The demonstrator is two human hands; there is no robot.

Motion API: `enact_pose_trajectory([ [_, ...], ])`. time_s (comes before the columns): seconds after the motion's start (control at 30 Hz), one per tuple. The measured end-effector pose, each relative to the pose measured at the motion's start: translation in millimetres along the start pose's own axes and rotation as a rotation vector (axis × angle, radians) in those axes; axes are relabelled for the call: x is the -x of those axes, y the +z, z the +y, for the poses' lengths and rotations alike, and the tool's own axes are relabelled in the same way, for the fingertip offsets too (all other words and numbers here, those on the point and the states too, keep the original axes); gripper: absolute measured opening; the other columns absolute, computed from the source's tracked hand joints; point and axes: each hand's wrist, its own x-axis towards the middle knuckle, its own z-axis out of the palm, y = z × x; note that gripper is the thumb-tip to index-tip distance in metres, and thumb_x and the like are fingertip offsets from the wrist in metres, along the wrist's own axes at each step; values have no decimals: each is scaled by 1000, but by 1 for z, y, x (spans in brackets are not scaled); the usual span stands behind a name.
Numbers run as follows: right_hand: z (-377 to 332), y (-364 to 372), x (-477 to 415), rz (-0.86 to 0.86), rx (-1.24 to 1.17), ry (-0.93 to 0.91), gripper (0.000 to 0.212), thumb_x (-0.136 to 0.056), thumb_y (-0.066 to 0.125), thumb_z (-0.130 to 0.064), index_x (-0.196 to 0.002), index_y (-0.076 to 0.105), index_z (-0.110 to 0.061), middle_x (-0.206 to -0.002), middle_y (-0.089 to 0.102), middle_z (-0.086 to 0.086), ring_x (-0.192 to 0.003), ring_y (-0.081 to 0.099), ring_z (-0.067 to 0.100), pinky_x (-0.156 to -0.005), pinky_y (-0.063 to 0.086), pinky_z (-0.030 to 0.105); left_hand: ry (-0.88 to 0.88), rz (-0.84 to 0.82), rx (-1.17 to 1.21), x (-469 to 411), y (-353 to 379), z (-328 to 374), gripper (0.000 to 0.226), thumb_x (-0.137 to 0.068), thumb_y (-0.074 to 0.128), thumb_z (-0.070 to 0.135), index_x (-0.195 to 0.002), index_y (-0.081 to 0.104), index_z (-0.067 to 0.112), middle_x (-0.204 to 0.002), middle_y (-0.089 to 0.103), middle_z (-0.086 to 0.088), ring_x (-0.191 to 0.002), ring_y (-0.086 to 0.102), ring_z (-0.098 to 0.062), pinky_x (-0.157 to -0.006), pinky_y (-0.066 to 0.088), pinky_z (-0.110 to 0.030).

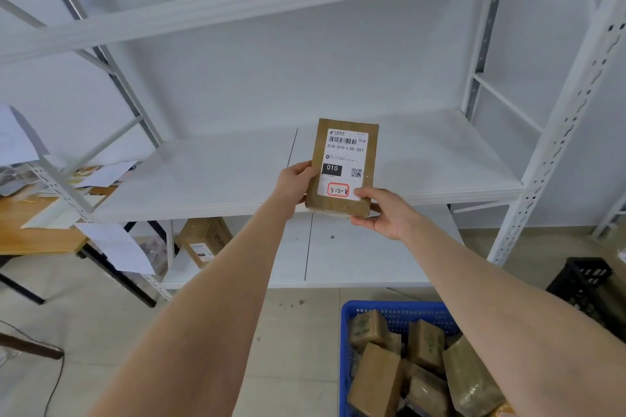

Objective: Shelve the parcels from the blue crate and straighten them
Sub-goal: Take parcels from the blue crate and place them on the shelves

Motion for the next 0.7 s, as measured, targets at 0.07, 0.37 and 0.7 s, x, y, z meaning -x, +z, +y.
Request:
enact_pose_trajectory([
  [0.07,-5,1,2,-9,0,-17,47,-84,70,-6,-127,51,-3,-105,62,12,-88,65,23,-77,59,44,14,9,11,3,0,8,35,-94,49,16,-127,59,19,-98,67,0,-88,61,-21,-74,51,-30],
  [0.37,-56,7,21,-46,20,-152,32,-84,70,-4,-108,50,-8,-105,61,12,-81,66,22,-75,58,43,143,35,36,13,6,61,38,-90,65,24,-126,59,16,-90,67,0,-85,64,-22,-80,55,-37],
  [0.7,-163,22,63,-49,52,-406,31,-82,71,-3,-106,52,-12,-103,66,5,-88,67,28,-86,55,44,380,-29,101,17,14,169,44,-88,68,18,-130,56,11,-93,69,-4,-84,66,-20,-74,57,-30],
])
